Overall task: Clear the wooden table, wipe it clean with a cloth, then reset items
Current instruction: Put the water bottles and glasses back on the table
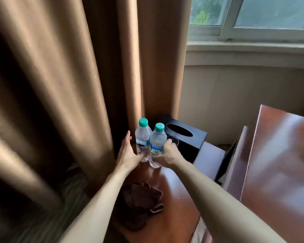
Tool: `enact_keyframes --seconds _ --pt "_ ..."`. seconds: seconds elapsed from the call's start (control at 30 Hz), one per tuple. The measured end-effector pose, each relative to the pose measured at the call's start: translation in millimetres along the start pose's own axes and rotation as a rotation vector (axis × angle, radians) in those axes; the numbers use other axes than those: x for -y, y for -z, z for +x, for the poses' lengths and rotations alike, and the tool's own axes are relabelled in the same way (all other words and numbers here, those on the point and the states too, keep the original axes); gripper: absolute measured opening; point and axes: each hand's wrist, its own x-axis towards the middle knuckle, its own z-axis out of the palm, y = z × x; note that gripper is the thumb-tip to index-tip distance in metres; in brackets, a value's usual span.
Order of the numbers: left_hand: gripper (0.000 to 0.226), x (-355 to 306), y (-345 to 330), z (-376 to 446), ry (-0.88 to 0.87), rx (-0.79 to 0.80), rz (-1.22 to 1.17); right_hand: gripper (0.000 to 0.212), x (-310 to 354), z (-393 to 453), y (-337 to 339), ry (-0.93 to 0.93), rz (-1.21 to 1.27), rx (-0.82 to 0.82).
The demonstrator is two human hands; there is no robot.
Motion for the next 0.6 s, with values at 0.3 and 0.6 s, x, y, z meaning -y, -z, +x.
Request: enact_keyframes --seconds 0.3,0.6 --pt "0.037 -7 -23 4 -0.150 -0.104 -0.049 0.054 -7 26 -7 0.031 0.157 -0.184" --pt "0.062 -62 22 -33 -0.212 -0.199 0.023 0.064 -6 -17 97 0.164 0.075 -0.250"
